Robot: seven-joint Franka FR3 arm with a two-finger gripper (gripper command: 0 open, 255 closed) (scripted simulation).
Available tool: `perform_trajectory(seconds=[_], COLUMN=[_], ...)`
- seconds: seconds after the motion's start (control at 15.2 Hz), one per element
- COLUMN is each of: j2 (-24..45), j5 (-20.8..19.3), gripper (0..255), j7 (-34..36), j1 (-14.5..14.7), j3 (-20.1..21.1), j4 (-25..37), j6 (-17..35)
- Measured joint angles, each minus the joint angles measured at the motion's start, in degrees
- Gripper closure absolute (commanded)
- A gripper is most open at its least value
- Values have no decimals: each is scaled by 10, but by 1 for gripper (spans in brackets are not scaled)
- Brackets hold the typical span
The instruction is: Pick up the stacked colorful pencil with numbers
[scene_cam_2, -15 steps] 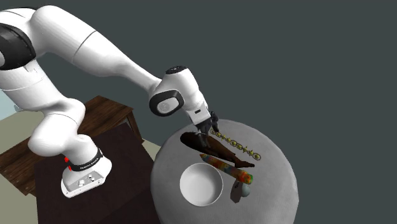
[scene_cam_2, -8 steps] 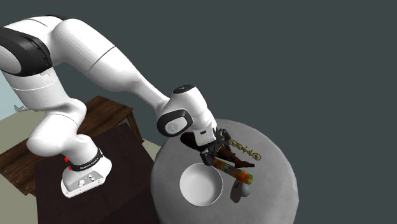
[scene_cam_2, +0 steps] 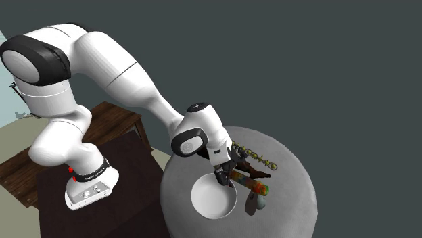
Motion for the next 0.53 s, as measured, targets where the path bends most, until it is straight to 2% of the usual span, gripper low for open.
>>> perform_trajectory(seconds=[0.07,0.13,0.53], j2=[4,5,7], j5=[-1,-3,-4], gripper=[0,255,255], j7=[2,3,6], j1=[0,1,2], j3=[-1,-2,-3], j4=[1,1,1], j6=[3,5,6])
